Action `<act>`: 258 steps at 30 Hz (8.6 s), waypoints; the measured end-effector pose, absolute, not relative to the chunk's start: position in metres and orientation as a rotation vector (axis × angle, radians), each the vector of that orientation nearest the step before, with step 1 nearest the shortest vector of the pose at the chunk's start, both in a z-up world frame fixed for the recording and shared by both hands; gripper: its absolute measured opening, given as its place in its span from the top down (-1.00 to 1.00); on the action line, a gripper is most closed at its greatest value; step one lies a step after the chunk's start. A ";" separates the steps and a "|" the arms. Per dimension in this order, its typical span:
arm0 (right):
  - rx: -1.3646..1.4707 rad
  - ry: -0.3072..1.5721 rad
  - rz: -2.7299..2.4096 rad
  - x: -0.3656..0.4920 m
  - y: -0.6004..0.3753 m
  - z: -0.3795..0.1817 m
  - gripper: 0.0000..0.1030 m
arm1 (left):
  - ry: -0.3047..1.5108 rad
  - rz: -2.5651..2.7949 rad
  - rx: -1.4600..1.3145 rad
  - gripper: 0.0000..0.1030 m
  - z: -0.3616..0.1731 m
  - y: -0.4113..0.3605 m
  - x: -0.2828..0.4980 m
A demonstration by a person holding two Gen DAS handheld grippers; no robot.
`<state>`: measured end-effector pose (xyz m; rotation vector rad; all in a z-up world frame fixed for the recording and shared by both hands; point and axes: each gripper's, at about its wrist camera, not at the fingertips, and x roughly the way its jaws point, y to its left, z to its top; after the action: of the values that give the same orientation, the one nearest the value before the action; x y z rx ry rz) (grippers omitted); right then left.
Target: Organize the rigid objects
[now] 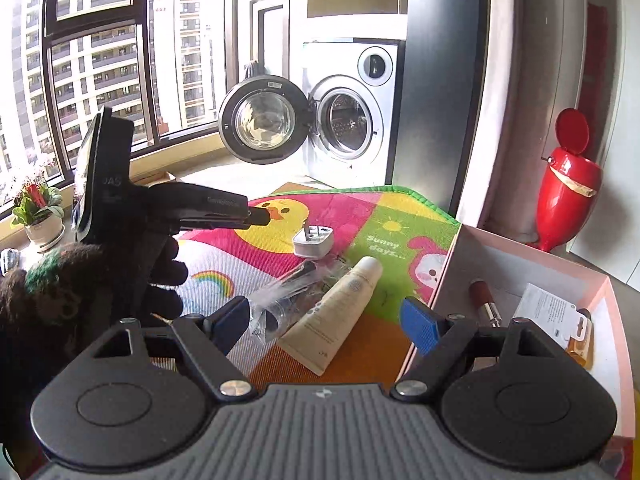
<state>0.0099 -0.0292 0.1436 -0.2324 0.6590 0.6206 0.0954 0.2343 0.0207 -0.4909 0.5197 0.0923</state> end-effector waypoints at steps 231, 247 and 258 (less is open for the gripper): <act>-0.157 0.742 0.285 -0.047 -0.174 0.069 -0.47 | 0.656 -0.184 -0.151 0.45 0.003 0.102 0.001; -0.231 0.700 0.113 -0.046 -0.193 0.069 -0.50 | 0.637 -0.187 -0.168 0.44 0.001 0.106 -0.001; -0.103 0.735 0.136 -0.046 -0.199 0.066 -0.46 | 0.636 -0.189 -0.197 0.44 0.001 0.112 -0.002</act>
<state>-0.0463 -0.1993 0.0665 -0.1031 0.7354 0.1355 -0.0023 0.1117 0.0011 -0.1970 0.6364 -0.1893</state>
